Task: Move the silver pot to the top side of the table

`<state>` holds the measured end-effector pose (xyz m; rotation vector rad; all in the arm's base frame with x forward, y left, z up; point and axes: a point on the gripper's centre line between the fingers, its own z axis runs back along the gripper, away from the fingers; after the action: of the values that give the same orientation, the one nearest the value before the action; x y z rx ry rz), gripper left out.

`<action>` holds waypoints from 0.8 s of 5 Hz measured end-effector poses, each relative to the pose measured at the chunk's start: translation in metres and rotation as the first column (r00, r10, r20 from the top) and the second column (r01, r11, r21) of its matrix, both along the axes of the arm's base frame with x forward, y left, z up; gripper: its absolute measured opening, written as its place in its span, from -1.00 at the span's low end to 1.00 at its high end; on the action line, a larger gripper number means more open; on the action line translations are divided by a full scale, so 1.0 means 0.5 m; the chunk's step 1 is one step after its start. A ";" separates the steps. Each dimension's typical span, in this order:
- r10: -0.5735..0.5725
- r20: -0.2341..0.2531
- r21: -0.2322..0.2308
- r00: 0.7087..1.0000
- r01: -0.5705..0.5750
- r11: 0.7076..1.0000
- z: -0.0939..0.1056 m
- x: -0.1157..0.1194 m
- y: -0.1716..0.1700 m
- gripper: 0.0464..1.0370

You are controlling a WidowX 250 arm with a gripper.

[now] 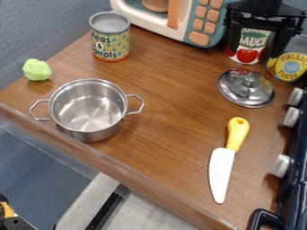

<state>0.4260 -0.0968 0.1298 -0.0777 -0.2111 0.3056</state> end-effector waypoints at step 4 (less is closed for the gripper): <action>-0.027 -0.008 -0.083 1.000 0.026 0.996 0.064 -0.083 0.010 0.93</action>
<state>0.3845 -0.0918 0.1615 -0.1611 -0.1883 0.2884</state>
